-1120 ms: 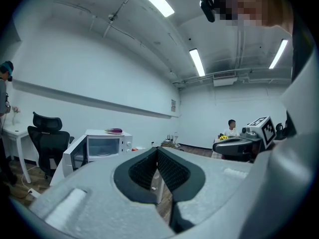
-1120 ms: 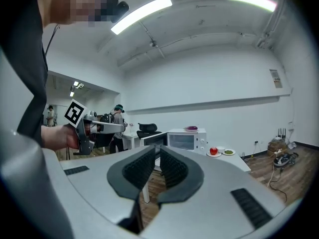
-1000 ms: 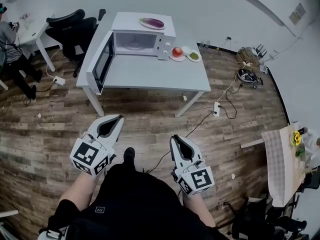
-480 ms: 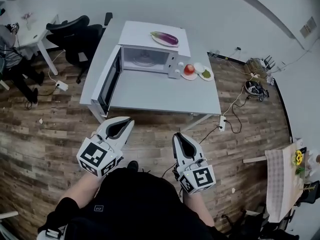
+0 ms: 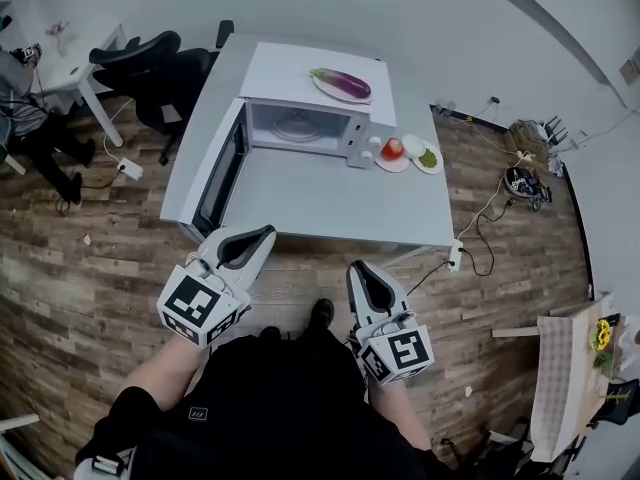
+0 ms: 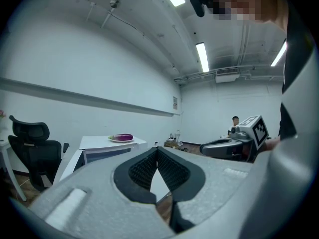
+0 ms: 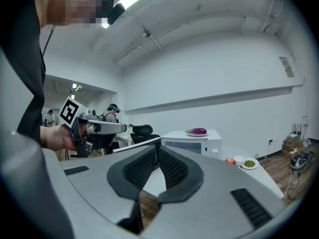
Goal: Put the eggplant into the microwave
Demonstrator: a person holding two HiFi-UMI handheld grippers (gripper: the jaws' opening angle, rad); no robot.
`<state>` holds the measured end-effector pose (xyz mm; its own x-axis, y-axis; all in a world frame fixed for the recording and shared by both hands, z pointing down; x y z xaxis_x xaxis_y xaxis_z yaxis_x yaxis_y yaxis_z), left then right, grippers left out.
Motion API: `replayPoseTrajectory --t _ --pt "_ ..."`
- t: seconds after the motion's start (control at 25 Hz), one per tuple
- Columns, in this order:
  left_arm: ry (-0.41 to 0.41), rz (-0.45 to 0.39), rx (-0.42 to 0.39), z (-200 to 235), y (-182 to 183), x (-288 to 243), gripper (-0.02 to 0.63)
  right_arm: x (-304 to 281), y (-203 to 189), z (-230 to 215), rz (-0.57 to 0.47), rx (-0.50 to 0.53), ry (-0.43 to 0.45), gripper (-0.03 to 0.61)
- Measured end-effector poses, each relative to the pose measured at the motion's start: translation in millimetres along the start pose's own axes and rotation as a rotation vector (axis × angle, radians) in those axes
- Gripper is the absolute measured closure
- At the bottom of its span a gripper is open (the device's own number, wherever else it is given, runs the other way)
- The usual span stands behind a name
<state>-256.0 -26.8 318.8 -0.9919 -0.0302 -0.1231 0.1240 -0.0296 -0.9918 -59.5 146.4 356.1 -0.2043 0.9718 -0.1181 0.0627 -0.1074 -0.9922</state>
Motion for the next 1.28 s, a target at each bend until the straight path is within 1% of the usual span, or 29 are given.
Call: replayPoseTrajectory --t 0.2,0.4,0.6,0.8,0.96,1.12,1.28 --pt "0.055 0.003 0.007 23 1 -36 0.604 -38 -9 -38 0.006 -0.018 0.047 0.552" --pt "0.133 0.033 0.009 49 7 -84 0.605 -84 -3 -88 0.003 -0.004 0.117 0.551" --pt "0.183 0.025 -0.001 65 20 -130 0.604 -121 4 -138 0.018 -0.006 0.185 0.552" --pt "0.233 0.009 0.012 78 27 -167 0.604 -143 7 -175 0.024 -0.003 0.252 0.551" --pt "0.266 0.02 0.01 90 27 -190 0.604 -162 2 -195 0.04 -0.009 0.284 0.552" --pt "0.279 0.07 0.015 106 23 -209 0.606 -172 4 -203 0.043 -0.018 0.302 0.552" --pt "0.275 0.12 0.014 125 19 -224 0.604 -185 6 -206 0.05 -0.026 0.295 0.552"
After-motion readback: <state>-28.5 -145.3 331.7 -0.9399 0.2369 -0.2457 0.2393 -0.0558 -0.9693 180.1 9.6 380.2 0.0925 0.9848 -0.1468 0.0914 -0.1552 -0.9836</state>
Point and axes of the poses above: the fingertips, and each gripper's own axes: x backward along the fingers, z to its left, y out of its top, the point moved 10 cm from there along x, backward along the fingers, and after that the axes turned 15 degrees about -y, right-handed, at the moved point
